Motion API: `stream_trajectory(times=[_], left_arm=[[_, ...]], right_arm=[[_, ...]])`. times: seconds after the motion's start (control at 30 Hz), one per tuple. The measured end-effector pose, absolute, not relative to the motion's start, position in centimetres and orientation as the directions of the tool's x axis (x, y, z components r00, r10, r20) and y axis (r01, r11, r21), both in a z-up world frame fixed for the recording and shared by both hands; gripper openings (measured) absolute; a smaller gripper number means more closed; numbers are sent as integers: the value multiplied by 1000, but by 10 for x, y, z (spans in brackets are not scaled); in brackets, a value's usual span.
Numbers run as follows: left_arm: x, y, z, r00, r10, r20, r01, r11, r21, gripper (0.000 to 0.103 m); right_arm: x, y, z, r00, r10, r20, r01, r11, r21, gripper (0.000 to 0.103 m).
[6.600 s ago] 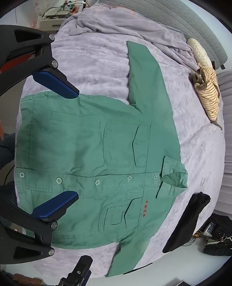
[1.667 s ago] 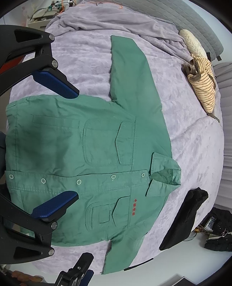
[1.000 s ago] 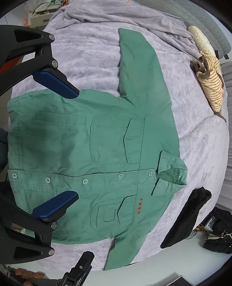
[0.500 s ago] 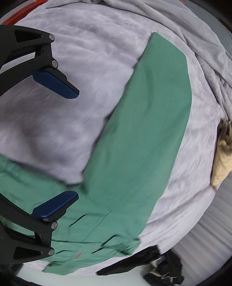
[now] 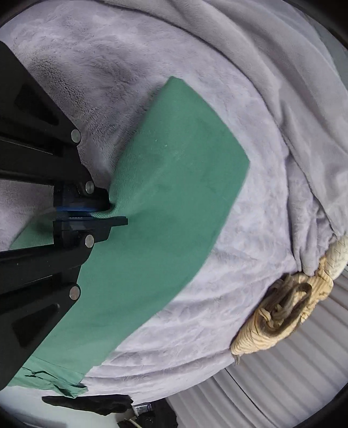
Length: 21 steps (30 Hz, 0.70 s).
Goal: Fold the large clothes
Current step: 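Grasp the green jacket's sleeve cuff with the left gripper, then fold the held sleeve across the jacket body with the left gripper, release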
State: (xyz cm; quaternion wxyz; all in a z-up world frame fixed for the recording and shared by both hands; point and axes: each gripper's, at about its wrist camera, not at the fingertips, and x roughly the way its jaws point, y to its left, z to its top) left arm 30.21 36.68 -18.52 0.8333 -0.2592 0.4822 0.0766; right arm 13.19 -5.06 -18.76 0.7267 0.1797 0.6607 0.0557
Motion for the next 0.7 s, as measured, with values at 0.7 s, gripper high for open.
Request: stream_trajectory(times=[0.7], left_arm=[[223, -131, -112, 358, -456, -814, 580, 793, -189, 3]], right_arm=[[75, -251, -163, 349, 181, -919, 449, 829, 334, 102]])
